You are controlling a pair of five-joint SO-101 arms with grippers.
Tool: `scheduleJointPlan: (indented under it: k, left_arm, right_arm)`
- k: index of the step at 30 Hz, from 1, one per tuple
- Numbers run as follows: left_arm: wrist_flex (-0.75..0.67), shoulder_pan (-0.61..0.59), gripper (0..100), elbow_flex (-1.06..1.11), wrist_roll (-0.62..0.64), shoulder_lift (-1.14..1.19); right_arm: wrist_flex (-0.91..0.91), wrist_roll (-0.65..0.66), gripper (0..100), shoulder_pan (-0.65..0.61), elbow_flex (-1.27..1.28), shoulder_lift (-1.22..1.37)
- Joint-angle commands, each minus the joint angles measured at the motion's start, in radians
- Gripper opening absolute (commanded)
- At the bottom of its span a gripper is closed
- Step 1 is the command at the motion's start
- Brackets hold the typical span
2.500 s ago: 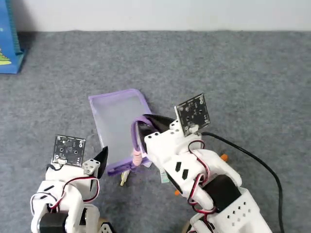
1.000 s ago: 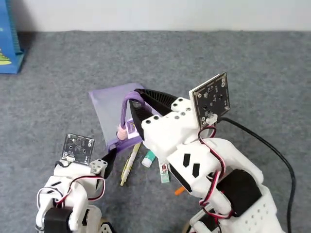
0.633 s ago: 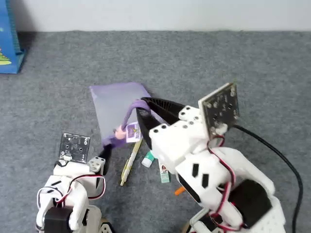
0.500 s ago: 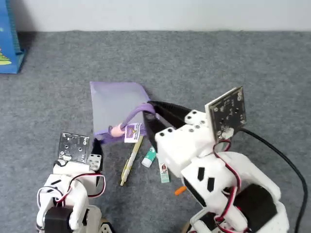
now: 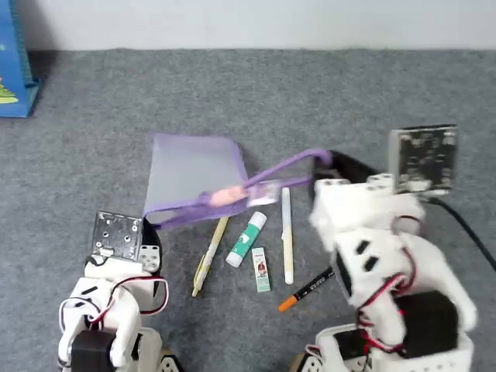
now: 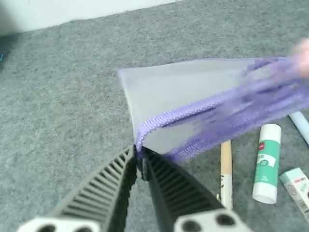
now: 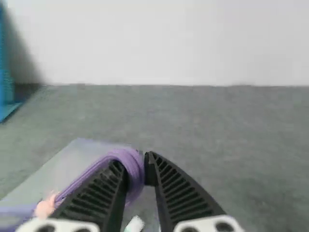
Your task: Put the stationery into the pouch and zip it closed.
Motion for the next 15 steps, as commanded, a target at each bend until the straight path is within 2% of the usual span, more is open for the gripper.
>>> scheduleJointPlan:
  k: [1,4,7,12,15]
  left_arm:
    - [-0.02,-0.008,1,-0.002,0.008,-0.009]
    - [-0.02,-0.008,1,-0.002,0.008,-0.009]
    - [-0.02,-0.008,1,-0.002,0.009,-0.009]
    - [-0.02,-0.008,1,-0.002,0.009,-0.009]
    - [-0.02,0.002,1,-0.002,0.008,-0.009]
  right_arm:
    - [0.005,0.005,0.7,0.165,-0.075,-0.018]
    - [0.002,0.005,0.7,0.28,-0.074,-0.016]
    - [0.002,0.006,0.7,0.323,-0.074,-0.016]
    - [0.004,0.006,0.7,0.312,-0.075,-0.025]
    - [0.01,0.006,0.7,0.216,-0.077,-0.025]
